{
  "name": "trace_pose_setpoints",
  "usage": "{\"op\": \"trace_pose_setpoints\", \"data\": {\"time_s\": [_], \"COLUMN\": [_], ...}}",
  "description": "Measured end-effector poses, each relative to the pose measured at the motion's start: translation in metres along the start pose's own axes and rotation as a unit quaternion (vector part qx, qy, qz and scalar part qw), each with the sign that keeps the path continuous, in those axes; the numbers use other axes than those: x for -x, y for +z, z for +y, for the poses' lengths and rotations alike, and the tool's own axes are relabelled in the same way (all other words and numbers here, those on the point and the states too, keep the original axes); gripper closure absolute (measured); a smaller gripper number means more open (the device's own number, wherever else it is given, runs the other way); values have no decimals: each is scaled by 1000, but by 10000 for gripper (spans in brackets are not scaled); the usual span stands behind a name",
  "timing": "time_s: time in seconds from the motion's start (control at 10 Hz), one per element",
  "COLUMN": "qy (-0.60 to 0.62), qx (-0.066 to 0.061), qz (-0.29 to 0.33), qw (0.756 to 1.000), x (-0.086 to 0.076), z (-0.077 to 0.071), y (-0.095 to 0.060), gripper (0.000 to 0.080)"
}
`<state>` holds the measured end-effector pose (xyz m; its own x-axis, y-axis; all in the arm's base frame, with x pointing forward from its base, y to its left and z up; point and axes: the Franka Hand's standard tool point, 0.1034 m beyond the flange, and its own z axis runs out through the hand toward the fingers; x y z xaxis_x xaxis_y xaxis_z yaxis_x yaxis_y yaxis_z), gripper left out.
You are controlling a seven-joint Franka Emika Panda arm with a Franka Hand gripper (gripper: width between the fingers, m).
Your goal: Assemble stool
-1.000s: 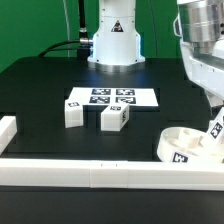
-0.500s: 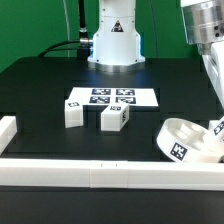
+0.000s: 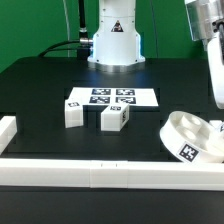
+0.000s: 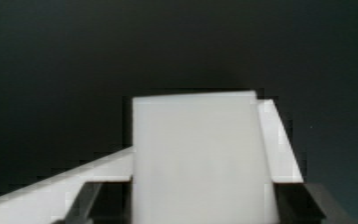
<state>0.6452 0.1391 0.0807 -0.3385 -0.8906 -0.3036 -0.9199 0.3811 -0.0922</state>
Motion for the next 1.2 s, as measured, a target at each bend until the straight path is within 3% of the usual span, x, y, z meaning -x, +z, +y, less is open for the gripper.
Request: {"op": "trace_pose_setpoints", "data": {"time_s": [0.2, 1.0, 1.1, 1.2], "qy": [-6, -25, -26, -28], "qx": [-5, -5, -5, -5], "qz": [-1, -2, -2, -2], "qw": [1000, 1000, 1000, 1000], "x": [5, 7, 7, 7], "z": [1, 2, 3, 3], "y": [0, 1, 2, 2], "gripper": [453, 453, 268, 187]}}
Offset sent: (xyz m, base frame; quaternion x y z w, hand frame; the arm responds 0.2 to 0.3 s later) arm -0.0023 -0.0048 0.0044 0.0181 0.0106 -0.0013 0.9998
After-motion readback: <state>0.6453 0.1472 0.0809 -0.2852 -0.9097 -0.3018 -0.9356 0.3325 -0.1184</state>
